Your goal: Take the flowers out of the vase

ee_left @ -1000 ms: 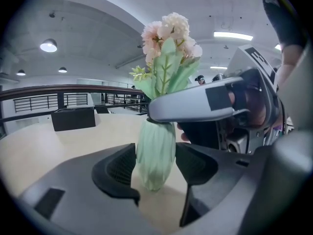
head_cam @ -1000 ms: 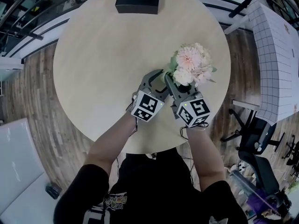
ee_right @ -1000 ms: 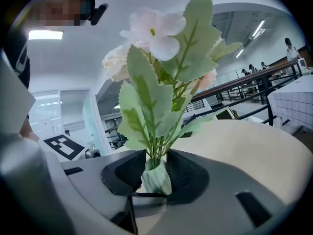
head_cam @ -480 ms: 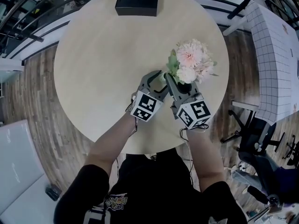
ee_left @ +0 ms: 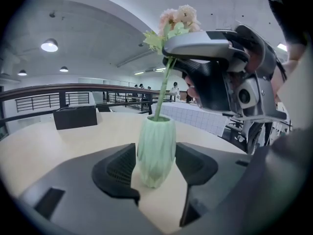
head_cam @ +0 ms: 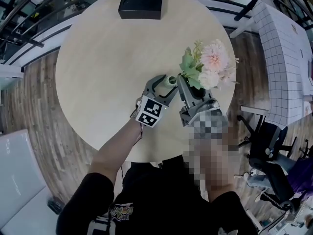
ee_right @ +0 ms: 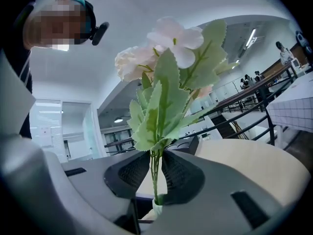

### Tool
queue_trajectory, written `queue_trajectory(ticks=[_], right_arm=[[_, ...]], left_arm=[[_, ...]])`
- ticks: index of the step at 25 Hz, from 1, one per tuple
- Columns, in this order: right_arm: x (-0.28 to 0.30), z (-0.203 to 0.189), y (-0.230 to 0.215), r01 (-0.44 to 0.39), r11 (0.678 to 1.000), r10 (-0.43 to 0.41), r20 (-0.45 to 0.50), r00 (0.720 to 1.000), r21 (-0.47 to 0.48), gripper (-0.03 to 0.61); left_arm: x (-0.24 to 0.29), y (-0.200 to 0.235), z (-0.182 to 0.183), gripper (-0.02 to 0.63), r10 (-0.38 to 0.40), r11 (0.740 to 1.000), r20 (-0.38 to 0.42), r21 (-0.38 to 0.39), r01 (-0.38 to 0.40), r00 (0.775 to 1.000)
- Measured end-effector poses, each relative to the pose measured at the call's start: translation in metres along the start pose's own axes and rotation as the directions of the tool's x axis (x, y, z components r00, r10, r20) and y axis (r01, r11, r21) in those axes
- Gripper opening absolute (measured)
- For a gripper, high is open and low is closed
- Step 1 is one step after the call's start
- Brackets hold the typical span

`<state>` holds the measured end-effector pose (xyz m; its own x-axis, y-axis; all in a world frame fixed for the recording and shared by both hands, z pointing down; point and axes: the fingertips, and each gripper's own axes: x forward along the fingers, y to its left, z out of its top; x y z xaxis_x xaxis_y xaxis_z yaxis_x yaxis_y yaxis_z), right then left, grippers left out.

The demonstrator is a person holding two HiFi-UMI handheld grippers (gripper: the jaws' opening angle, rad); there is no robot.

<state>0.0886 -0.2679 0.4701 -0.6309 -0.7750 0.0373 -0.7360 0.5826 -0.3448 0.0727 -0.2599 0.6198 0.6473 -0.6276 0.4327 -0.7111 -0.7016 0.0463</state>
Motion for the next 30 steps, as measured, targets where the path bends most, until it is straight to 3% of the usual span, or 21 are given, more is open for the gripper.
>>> queue_trajectory(ticks=[10, 14, 17, 21, 24, 28, 30], right_arm=[[-0.021, 0.031, -0.003, 0.045, 0.999, -0.046, 0.053, 0.998, 0.015, 0.084], [-0.026, 0.045, 0.013, 0.060, 0.998, -0.061, 0.081, 0.995, 0.018, 0.084], [-0.029, 0.057, 0.036, 0.074, 0.997, -0.075, 0.099, 0.992, 0.013, 0.083], [-0.039, 0.065, 0.019, 0.091, 0.996, -0.091, 0.114, 0.989, 0.003, 0.081], [-0.048, 0.070, 0.026, 0.105, 0.994, -0.104, 0.117, 0.988, -0.006, 0.081], [-0.061, 0.069, 0.044, 0.131, 0.991, -0.128, 0.108, 0.986, -0.018, 0.081], [-0.068, 0.066, 0.055, 0.140, 0.990, -0.137, 0.099, 0.986, -0.026, 0.081]], left_arm=[[-0.017, 0.001, 0.003, 0.256, 0.005, 1.000, 0.004, -0.005, -0.005, 1.000], [-0.050, 0.006, 0.001, 0.256, 0.022, 1.000, 0.012, -0.014, -0.021, 1.000], [-0.090, 0.016, -0.002, 0.256, 0.043, 0.998, 0.017, -0.050, -0.042, 0.999], [-0.093, 0.021, 0.001, 0.248, 0.071, 0.991, 0.046, -0.120, -0.065, 0.996], [-0.114, 0.023, 0.009, 0.180, 0.093, 0.984, 0.068, -0.157, -0.081, 0.993], [-0.147, 0.024, 0.018, 0.035, 0.106, 0.978, 0.084, -0.188, -0.089, 0.991], [-0.162, 0.023, 0.023, 0.009, 0.101, 0.976, 0.085, -0.201, -0.082, 0.991]])
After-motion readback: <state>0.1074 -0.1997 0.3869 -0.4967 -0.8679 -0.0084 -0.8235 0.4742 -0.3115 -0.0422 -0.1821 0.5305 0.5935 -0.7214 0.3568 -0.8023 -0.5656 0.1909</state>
